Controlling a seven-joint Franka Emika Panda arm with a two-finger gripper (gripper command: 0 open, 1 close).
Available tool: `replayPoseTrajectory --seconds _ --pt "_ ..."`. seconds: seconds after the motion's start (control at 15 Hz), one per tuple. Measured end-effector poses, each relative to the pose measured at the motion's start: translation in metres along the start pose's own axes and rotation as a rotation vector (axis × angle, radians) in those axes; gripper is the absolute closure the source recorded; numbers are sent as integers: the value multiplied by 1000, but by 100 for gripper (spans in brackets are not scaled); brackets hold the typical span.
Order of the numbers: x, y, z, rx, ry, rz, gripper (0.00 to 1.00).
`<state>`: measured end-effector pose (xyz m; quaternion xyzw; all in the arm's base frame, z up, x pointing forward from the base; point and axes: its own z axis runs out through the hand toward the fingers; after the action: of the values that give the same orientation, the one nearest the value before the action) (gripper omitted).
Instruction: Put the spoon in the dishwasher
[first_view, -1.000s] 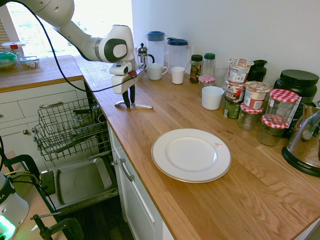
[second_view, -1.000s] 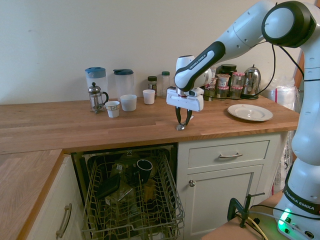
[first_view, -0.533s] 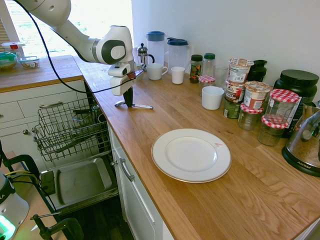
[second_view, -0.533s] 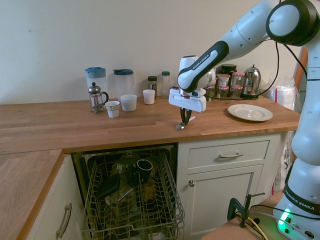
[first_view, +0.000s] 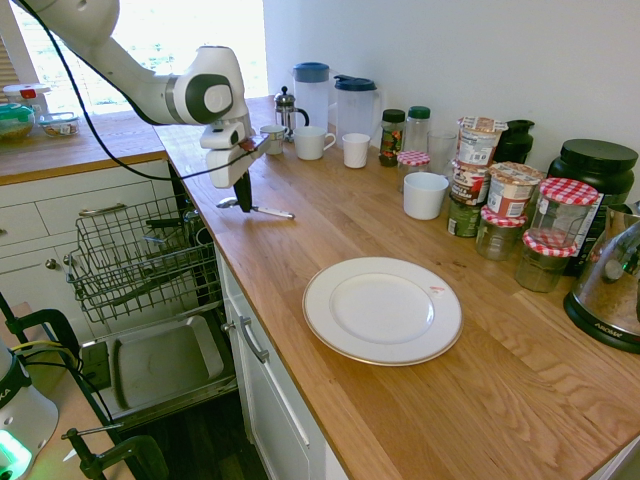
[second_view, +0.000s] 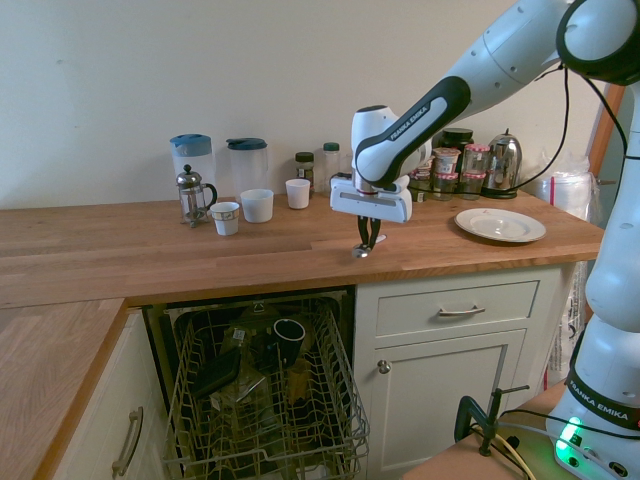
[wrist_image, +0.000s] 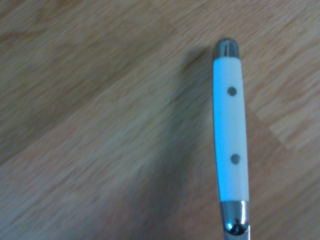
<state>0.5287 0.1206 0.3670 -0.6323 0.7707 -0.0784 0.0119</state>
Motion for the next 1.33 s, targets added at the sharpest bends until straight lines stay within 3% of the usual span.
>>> replayPoseTrajectory --seconds 0.27,0.53,1.07,1.27,1.33 --pt "-55 45 -64 45 20 -141 100" --pt "-138 108 -77 80 58 -341 100" --pt "-221 229 -24 27 52 -759 100" --pt "-231 247 31 -48 15 -861 100" --pt "-231 247 31 -47 16 -864 100"
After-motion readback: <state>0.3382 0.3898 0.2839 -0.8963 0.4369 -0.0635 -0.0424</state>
